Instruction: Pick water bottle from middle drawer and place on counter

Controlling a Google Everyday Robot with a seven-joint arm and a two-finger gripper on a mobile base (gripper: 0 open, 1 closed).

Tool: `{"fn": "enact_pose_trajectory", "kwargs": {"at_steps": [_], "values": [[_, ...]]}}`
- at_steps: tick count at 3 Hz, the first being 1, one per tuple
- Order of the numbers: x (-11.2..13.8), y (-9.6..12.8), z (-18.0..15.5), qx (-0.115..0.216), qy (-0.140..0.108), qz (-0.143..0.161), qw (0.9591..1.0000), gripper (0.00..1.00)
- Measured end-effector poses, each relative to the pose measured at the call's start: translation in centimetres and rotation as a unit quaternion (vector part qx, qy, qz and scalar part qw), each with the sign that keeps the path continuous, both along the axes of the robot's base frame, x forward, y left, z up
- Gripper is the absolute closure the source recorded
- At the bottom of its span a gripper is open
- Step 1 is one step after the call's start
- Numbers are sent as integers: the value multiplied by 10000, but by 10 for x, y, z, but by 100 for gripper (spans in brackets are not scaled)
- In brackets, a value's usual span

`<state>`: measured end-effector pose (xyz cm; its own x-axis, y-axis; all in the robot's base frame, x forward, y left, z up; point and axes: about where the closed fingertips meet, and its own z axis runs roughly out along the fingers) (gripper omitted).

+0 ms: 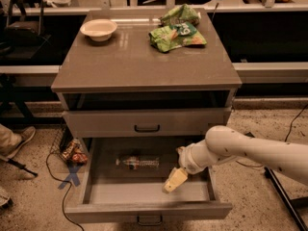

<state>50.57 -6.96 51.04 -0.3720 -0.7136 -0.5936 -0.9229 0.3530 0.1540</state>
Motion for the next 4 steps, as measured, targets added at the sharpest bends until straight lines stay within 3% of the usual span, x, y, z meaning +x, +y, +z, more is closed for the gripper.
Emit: {"fn": "enact_pose_trajectory", "kwargs": {"at_steps": [2, 4], "values": [[39, 61, -48, 192, -354, 2, 9992, 0], [53, 105, -78, -73, -651, 167, 9977, 0]]}}
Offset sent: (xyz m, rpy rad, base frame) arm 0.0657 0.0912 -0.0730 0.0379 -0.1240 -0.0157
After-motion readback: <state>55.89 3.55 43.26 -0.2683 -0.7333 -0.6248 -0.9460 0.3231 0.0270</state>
